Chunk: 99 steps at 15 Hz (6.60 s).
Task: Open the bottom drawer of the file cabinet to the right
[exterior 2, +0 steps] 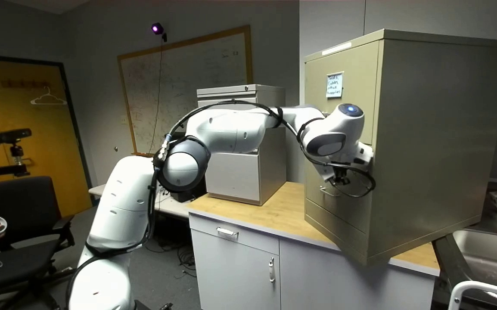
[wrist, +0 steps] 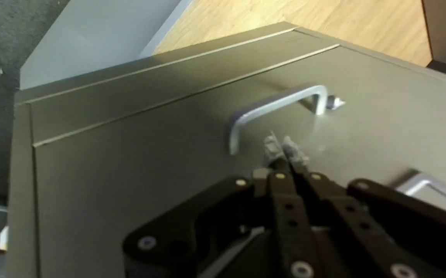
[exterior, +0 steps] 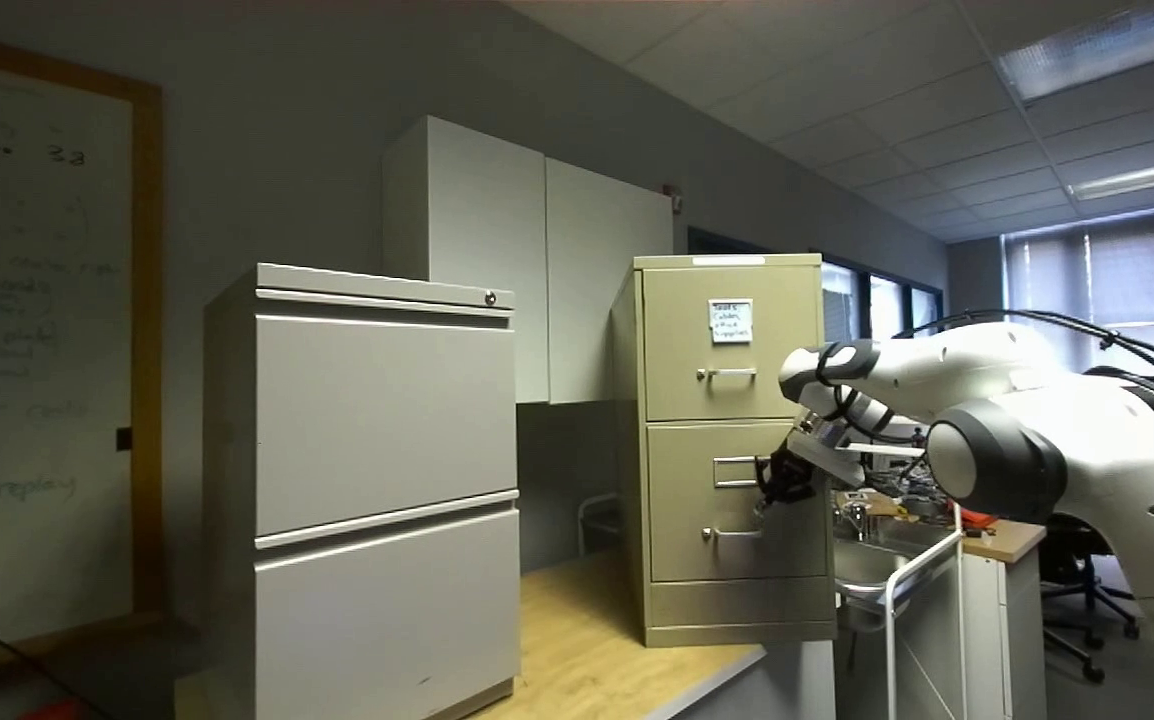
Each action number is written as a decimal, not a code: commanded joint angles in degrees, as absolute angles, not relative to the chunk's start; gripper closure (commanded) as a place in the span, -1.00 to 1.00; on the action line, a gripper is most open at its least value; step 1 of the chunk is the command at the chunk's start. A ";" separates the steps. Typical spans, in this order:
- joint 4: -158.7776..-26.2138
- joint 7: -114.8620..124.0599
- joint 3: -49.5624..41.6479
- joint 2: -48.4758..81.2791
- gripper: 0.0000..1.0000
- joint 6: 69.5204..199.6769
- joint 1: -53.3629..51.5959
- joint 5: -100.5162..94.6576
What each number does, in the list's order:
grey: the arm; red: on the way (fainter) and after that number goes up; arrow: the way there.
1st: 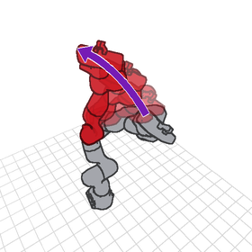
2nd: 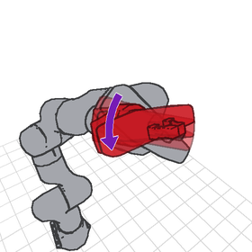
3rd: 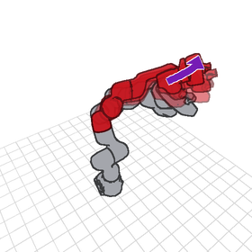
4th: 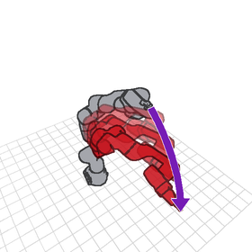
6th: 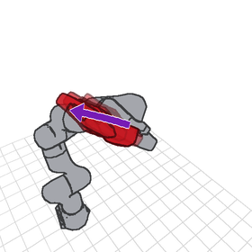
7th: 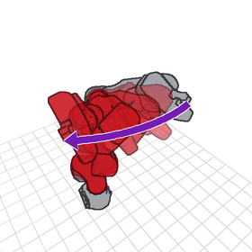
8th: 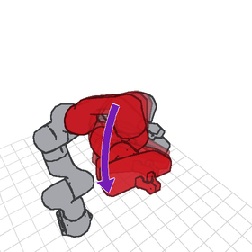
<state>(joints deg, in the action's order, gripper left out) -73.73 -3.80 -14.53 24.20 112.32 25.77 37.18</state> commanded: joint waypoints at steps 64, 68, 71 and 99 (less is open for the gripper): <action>-69.72 6.02 -11.45 30.28 0.96 106.05 27.56 34.83; -69.14 7.06 -11.10 29.93 0.91 106.03 27.04 34.71; -72.48 6.10 -11.14 27.90 0.91 107.15 26.79 34.83; -124.55 -30.16 -16.74 -3.51 0.91 120.41 23.47 44.69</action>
<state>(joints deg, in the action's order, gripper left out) -114.06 -22.64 -14.63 1.83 122.87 24.71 48.08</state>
